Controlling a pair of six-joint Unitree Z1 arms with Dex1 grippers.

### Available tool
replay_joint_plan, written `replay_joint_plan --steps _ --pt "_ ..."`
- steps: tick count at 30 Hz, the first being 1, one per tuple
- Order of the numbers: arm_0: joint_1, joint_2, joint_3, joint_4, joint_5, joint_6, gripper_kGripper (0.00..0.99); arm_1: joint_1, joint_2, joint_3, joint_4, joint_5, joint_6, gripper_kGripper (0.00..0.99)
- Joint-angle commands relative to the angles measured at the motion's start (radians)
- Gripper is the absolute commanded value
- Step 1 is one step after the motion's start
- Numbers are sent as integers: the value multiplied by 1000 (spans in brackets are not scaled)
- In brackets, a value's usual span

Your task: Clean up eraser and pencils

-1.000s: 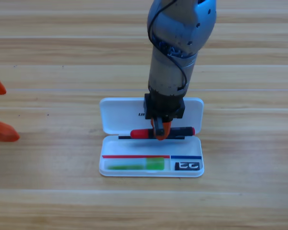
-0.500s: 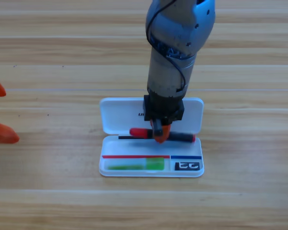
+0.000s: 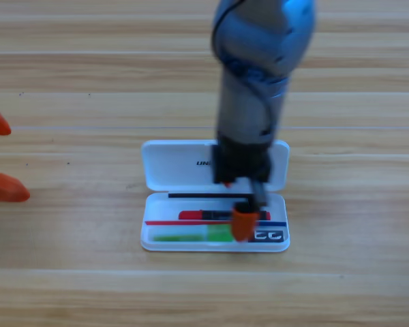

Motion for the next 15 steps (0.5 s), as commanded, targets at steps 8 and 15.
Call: replay_joint_plan --steps 8,15 --pt "15 228 -260 -13 -28 11 989 -109 -935 621 13 259 14 990" --pt "-52 457 -413 -62 -51 11 940 -222 -1098 838 -206 428 16 990"
